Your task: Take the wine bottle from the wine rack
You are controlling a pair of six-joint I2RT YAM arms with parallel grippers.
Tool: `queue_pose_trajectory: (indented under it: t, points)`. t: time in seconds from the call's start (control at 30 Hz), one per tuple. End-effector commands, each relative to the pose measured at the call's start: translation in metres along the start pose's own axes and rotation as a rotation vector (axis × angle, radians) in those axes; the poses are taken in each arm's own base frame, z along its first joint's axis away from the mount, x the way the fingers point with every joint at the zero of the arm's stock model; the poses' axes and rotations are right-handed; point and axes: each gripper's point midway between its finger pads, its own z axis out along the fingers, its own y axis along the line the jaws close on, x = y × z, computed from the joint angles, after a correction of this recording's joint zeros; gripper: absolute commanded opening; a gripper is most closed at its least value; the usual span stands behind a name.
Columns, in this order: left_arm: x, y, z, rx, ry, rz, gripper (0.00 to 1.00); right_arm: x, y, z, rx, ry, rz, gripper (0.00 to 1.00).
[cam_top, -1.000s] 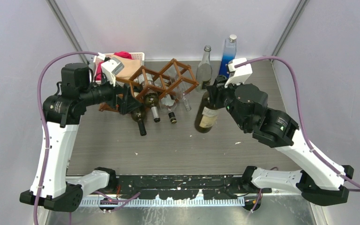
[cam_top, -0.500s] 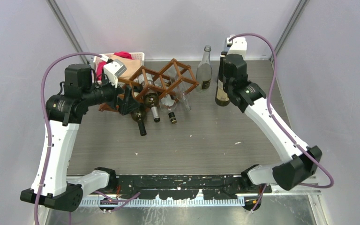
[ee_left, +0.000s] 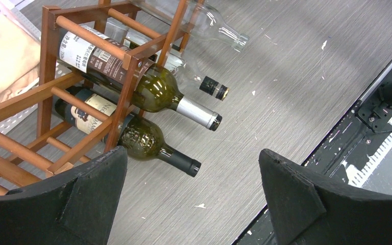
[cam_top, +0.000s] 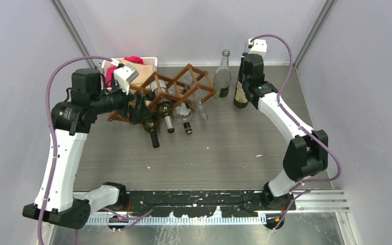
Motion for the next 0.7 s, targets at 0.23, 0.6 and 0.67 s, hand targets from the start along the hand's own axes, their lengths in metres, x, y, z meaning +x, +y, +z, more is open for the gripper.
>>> queue_pose_trajectory:
  t: [0.23, 0.6, 0.67]
  points:
    - [-0.013, -0.001, -0.004, -0.001, -0.057, 0.066, 1.00, -0.072, 0.014, 0.013, -0.048, -0.279, 0.134, 0.01]
    - [-0.012, -0.002, -0.004, 0.003, -0.060, 0.075, 1.00, -0.048, 0.008, 0.021, -0.022, -0.233, 0.078, 0.01]
    - [-0.012, -0.002, -0.005, 0.005, -0.060, 0.075, 1.00, -0.043, 0.006, 0.022, -0.014, -0.219, 0.066, 0.01]
